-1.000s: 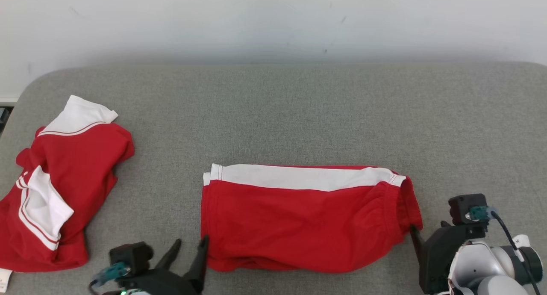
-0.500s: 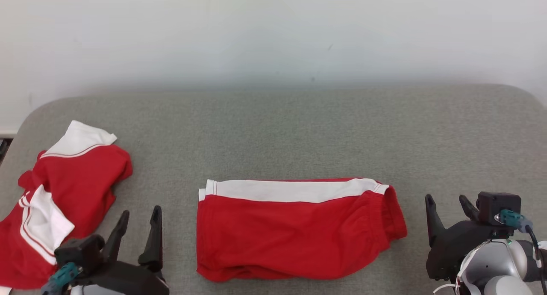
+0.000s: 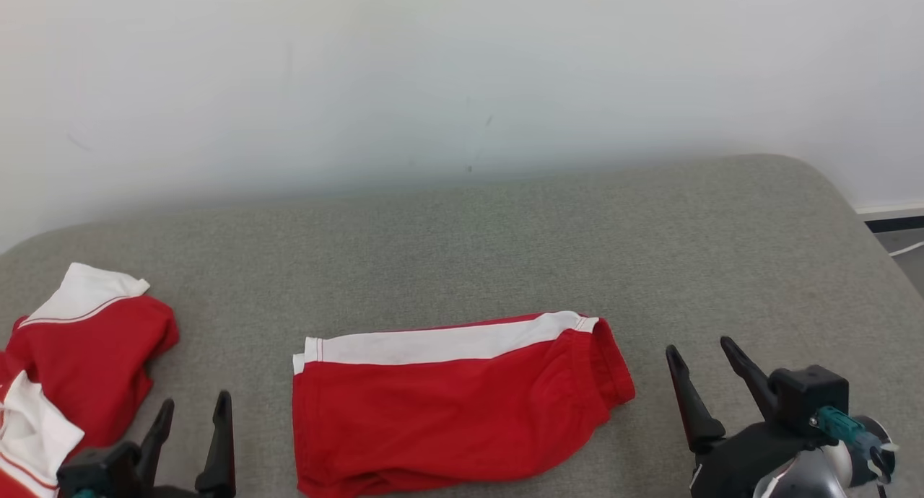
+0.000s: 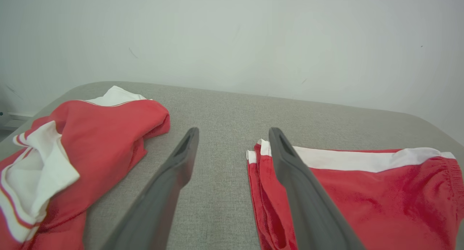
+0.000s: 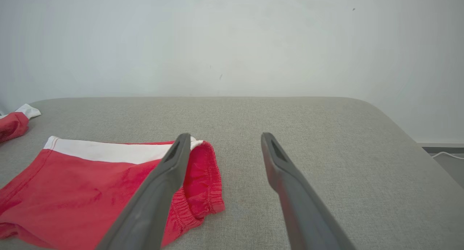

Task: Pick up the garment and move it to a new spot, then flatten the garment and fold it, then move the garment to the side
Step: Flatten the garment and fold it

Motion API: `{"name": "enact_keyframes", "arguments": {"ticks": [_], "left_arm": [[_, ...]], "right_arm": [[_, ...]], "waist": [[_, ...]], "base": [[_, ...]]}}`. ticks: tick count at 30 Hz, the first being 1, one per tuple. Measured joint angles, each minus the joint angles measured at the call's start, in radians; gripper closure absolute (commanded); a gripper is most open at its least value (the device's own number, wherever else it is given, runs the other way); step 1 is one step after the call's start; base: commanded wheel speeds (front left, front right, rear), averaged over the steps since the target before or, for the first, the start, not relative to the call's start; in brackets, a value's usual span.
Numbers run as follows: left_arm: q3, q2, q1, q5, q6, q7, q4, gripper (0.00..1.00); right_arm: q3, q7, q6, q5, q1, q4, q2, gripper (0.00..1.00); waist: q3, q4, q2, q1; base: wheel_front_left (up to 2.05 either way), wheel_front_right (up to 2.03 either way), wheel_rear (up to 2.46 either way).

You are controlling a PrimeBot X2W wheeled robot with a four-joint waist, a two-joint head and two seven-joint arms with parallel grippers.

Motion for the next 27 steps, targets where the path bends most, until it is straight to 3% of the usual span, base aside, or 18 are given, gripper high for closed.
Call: {"name": "enact_keyframes", "arguments": {"ticks": [5,27], "left_arm": [[0.009,0.003,0.035,0.002,0.000,0.000,0.001,0.00],[0.027,-0.024,0.066,0.040,0.000,0.028,-0.016,0.00]], "right_arm": [[-0.009,-0.052,0.030,0.011,0.041,0.026,-0.018,0.00],[-0.023,-0.163,0.038,0.021,0.037,0.086,-0.010,0.00]], "waist": [[-0.016,-0.023,0.0000,0.0001],[-0.007,-0.031,0.0000,0.0002]], "base": [[0.00,0.00,0.00],[0.00,0.00,0.00]]}}
